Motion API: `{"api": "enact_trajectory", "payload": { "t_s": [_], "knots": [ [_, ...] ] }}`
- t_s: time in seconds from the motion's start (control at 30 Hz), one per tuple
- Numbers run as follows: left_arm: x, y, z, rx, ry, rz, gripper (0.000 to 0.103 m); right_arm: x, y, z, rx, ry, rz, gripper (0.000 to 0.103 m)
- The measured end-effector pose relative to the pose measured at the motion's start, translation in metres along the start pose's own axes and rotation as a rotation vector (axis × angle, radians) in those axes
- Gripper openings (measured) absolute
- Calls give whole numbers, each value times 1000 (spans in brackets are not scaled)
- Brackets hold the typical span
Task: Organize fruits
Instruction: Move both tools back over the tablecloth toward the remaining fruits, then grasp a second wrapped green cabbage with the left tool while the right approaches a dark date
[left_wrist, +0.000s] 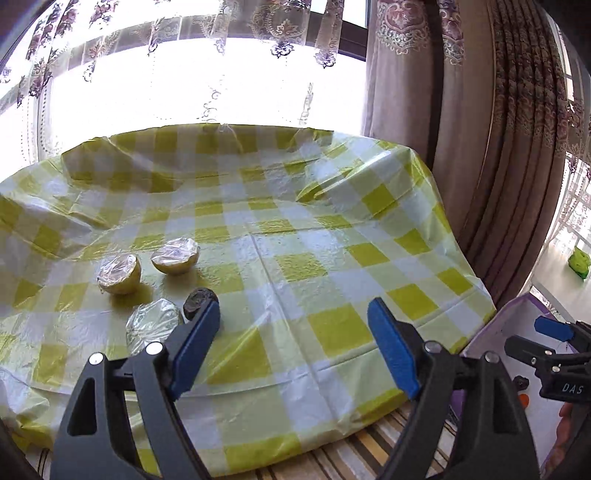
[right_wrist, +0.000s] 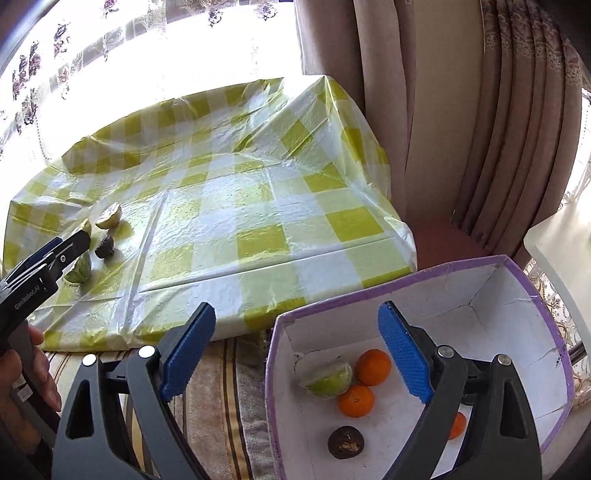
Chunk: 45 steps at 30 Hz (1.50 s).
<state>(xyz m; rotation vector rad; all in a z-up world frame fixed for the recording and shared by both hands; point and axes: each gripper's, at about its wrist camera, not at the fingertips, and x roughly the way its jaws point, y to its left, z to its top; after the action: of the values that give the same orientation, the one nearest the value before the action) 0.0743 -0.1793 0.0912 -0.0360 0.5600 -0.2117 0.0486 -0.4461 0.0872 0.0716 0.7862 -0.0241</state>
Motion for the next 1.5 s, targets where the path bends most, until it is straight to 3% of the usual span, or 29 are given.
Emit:
{"api": "enact_trajectory", "payload": {
  "t_s": [0.17,0.33,0.7,0.87,0.97,1.1,1.33,1.5],
  "knots": [
    [5,68,1,-140,34,71,90,15,41,12,-24,-2,60,87],
    [20,110,-8,-229,98,81,91,33,83,21,-80,8,118,87],
    [49,121,-18,-253,185,26,91,71,138,32,-131,16,166,87],
    [54,123,-20,-245,191,31,72,85,146,37,-122,23,170,87],
    [56,120,-20,-225,196,20,67,94,152,38,-123,36,177,87],
    [54,115,-22,-195,174,34,64,103,162,40,-131,47,185,87],
    [27,146,-22,-320,20,186,63,117,189,46,-159,60,219,87],
    [17,169,-26,-412,-26,230,63,124,221,51,-224,61,245,86]
  ]
}}
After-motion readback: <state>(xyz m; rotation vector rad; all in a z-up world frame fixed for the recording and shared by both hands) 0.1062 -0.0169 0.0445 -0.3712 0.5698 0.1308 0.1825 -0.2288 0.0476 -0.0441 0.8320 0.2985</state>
